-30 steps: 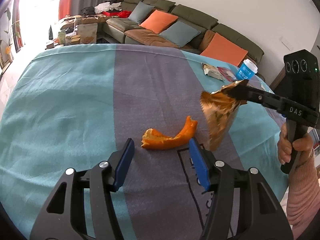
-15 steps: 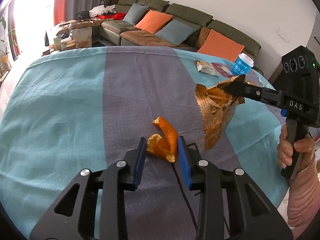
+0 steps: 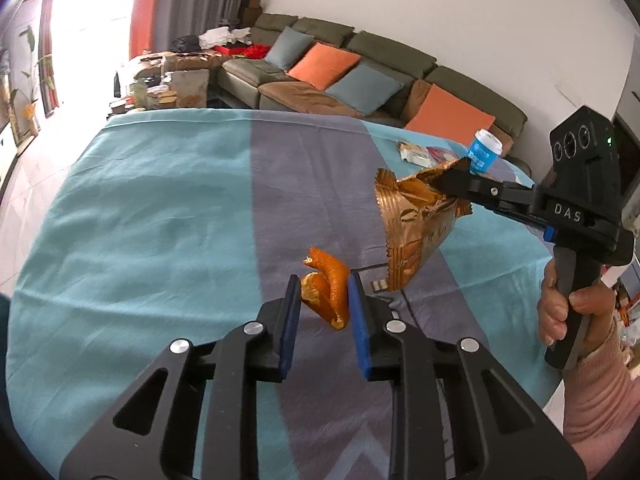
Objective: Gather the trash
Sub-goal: 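Lift the orange peel and gold bag and turn toward the teal bin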
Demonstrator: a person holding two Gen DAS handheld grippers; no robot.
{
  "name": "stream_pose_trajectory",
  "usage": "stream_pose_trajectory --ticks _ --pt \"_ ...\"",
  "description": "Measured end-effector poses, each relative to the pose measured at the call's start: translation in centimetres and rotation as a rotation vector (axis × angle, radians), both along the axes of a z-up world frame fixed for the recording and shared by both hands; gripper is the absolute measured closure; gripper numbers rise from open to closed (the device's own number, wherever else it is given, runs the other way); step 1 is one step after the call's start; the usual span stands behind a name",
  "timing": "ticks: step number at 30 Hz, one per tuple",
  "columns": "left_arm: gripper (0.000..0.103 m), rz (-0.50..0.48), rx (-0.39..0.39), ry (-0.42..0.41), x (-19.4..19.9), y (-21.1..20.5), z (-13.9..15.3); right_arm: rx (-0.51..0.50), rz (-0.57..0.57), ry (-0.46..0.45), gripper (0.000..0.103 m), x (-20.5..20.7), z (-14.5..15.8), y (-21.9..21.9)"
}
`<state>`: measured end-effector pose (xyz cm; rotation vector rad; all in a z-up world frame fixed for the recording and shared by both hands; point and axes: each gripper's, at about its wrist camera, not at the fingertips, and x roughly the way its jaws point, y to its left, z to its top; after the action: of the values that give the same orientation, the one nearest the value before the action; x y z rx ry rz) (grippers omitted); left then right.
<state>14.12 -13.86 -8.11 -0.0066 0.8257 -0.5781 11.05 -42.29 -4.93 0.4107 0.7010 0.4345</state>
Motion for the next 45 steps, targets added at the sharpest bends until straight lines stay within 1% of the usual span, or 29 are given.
stream_pose_trajectory --ticks 3,6,10,13,17,19,22,24,30,33,34,36,45 --pt "0.080 0.021 -0.006 -0.008 -0.8 1.4 0.3 0.006 0.014 0.003 0.080 0.1 -0.1 0.6" --pt "0.079 0.022 0.017 -0.024 -1.8 2.4 0.4 0.010 0.029 0.007 0.080 0.2 -0.3 1.4" --pt "0.071 0.028 0.035 0.004 -2.6 3.8 -0.6 0.001 0.045 0.012 0.080 0.3 -0.6 2.5" --pt "0.065 0.040 0.027 0.035 -3.1 4.5 -1.4 0.004 0.049 0.019 0.080 0.2 -0.8 2.8" --pt "0.059 0.047 0.024 0.041 -3.7 4.6 -2.0 0.009 0.050 0.025 0.080 0.0 -1.1 3.1" --pt "0.054 0.059 0.024 0.041 -4.1 4.8 -2.1 0.011 0.049 0.028 0.080 0.0 -1.1 3.2" --pt "0.054 0.074 0.012 0.056 -4.4 5.1 -2.4 0.014 0.049 0.031 0.080 0.1 -1.2 3.2" --pt "0.054 0.072 0.007 0.052 -4.6 5.1 -2.4 0.015 0.048 0.034 0.080 0.2 -1.3 3.2" --pt "0.055 0.059 0.050 0.029 -4.0 3.9 -2.4 0.020 0.051 0.041 0.080 0.2 -1.5 3.5" --pt "0.061 0.053 0.073 0.015 -3.9 3.4 -2.4 0.022 0.049 0.040 0.080 0.2 -1.5 3.6" --pt "0.066 0.051 0.076 0.010 -3.9 3.3 -2.4 0.021 0.050 0.041 0.080 0.2 -1.5 3.6" --pt "0.069 0.051 0.070 0.007 -4.0 3.3 -2.3 0.021 0.050 0.040 0.080 0.2 -1.6 3.6" --pt "0.072 0.063 0.049 0.001 -4.6 4.1 -1.7 0.030 0.054 0.028 0.080 0.0 -1.3 4.4"
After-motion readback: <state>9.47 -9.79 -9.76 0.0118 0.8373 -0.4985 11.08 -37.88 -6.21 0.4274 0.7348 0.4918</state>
